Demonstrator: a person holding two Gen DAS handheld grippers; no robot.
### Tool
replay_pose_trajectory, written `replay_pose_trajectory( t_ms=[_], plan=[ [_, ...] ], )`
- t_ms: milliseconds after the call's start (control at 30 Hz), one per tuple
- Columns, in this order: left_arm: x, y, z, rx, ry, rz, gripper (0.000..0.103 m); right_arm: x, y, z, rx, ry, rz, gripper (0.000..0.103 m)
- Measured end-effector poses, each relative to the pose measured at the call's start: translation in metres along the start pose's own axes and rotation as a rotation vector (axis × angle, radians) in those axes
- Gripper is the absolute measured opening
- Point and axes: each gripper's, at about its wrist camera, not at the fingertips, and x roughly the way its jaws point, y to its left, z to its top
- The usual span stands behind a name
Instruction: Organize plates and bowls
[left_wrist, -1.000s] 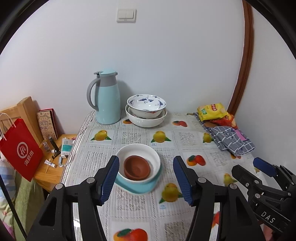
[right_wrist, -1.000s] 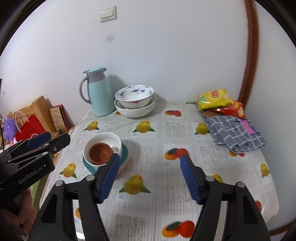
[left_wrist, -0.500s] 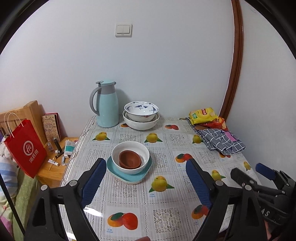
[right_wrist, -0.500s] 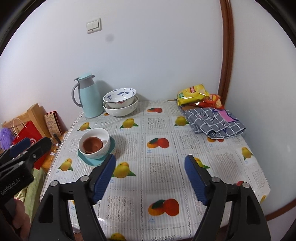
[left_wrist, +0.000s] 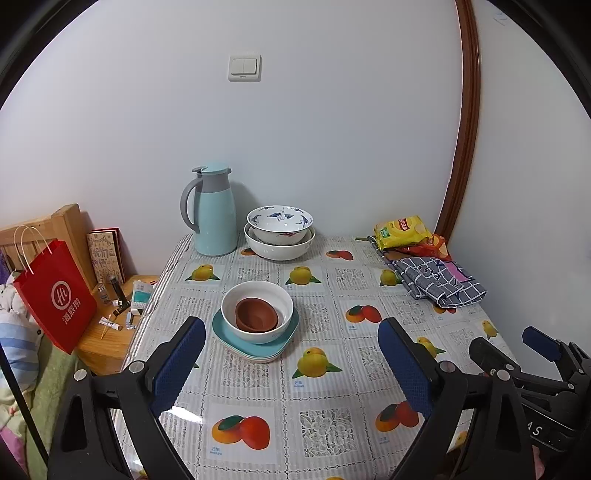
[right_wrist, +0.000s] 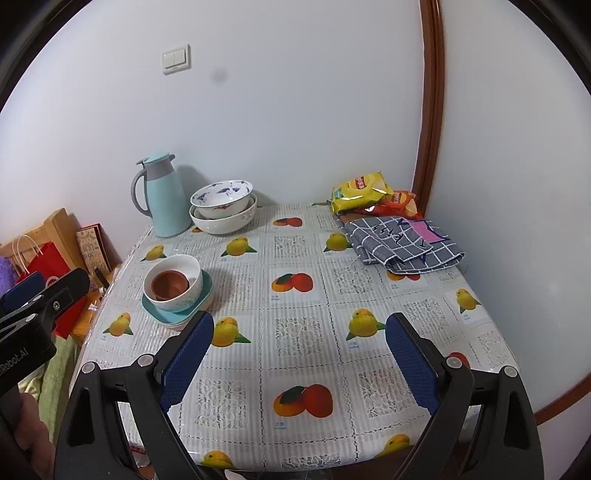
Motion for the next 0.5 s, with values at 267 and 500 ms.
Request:
replay_pose_trajectory(
  t_ms=[267, 500],
  plan=[
    [-0.001, 0.000, -0.001, -0.001, 0.002, 0.001, 0.095, -0.007, 0.002, -0.002, -0.006, -0.010, -0.006, 0.093],
    [-0.001, 0.002, -0.002, -0.004, 0.005, 0.005, 0.095, -0.012, 0.001, -0.002, -0.001, -0.015, -0.012, 0.094]
  ],
)
